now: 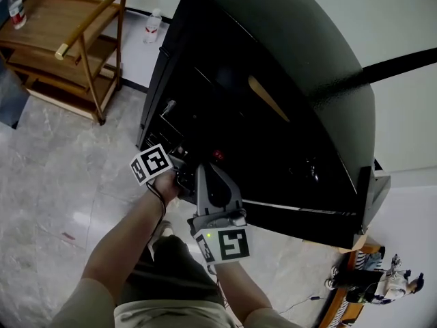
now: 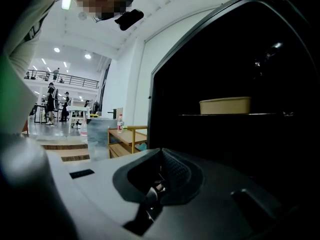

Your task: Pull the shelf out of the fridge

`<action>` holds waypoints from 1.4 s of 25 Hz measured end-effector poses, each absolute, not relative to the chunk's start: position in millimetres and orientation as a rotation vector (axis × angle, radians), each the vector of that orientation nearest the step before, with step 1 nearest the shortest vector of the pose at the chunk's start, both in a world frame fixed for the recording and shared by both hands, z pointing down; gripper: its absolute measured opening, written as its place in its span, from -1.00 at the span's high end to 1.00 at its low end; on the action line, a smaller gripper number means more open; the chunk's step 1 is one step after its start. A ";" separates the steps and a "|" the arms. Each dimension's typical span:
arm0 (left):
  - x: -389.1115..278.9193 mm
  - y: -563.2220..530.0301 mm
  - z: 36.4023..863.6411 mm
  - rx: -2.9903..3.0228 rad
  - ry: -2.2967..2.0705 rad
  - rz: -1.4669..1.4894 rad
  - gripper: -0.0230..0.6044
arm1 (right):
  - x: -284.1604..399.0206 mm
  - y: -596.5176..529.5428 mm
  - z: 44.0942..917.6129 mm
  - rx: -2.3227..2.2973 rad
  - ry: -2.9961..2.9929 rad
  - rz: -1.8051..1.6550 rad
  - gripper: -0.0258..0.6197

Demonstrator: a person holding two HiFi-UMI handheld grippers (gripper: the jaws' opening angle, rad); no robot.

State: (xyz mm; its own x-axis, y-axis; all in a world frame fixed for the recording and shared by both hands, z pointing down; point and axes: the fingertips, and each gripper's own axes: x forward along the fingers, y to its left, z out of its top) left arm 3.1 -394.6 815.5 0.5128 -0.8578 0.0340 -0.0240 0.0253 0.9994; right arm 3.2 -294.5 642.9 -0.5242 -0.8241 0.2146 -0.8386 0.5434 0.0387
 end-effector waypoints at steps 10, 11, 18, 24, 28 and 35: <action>5.8 -415.6 795.5 1.476 -0.753 -0.836 0.86 | 13.7 -307.7 647.7 1.426 -2.547 0.125 0.93; 5.6 -415.3 795.5 1.469 -0.748 -0.838 0.87 | 13.4 -308.3 647.0 1.420 -2.547 0.123 0.93; 0.1 -403.6 795.3 1.448 -0.733 -0.837 0.88 | 12.4 -304.2 637.9 1.428 -2.557 0.121 0.93; -15.2 -374.1 793.8 1.438 -0.724 -0.843 0.88 | 2.2 -291.7 631.4 1.368 -2.569 0.123 0.93; -22.9 -350.5 789.7 1.429 -0.689 -0.864 0.87 | -5.9 -278.4 629.5 1.309 -2.567 0.131 0.93; -41.2 -318.2 781.4 1.409 -0.655 -0.884 0.87 | -25.8 -255.5 618.9 1.249 -2.586 0.195 0.93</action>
